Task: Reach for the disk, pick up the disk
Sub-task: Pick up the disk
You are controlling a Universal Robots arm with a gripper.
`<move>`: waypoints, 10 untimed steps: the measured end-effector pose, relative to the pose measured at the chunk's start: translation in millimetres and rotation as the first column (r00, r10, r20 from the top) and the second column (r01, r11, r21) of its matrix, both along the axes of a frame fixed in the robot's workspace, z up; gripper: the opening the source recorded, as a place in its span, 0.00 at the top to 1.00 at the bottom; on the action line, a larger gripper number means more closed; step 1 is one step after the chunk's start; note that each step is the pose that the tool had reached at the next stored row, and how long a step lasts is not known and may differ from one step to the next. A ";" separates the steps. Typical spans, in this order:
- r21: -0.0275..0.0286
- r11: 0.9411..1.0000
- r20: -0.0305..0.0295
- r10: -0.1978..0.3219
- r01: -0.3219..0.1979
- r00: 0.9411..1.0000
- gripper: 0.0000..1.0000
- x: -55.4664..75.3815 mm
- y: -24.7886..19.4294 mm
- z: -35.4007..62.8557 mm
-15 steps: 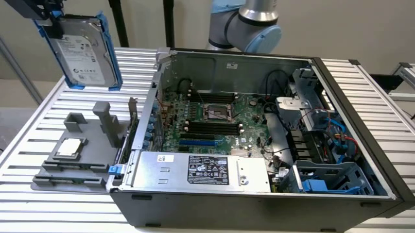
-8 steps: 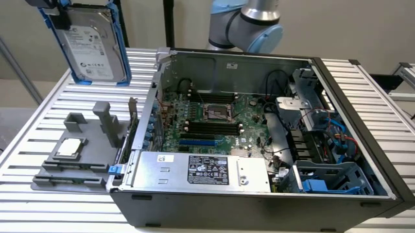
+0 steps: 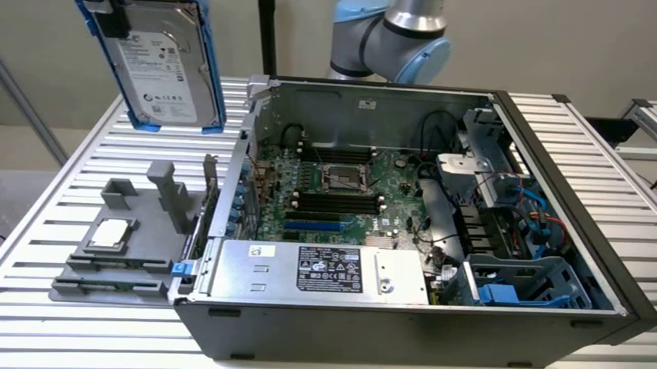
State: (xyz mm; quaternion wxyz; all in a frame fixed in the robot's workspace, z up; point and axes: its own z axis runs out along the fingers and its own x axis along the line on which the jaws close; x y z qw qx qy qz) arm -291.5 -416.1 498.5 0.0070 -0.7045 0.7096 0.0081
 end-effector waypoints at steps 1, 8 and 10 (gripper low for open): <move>0.000 1.000 0.000 0.000 0.000 1.000 0.67 4.0 -1.7 1.4; 0.001 1.000 0.000 0.000 0.000 1.000 0.67 31.1 -13.3 10.4; 0.002 1.000 0.000 0.000 0.000 1.000 0.67 38.8 -16.7 12.9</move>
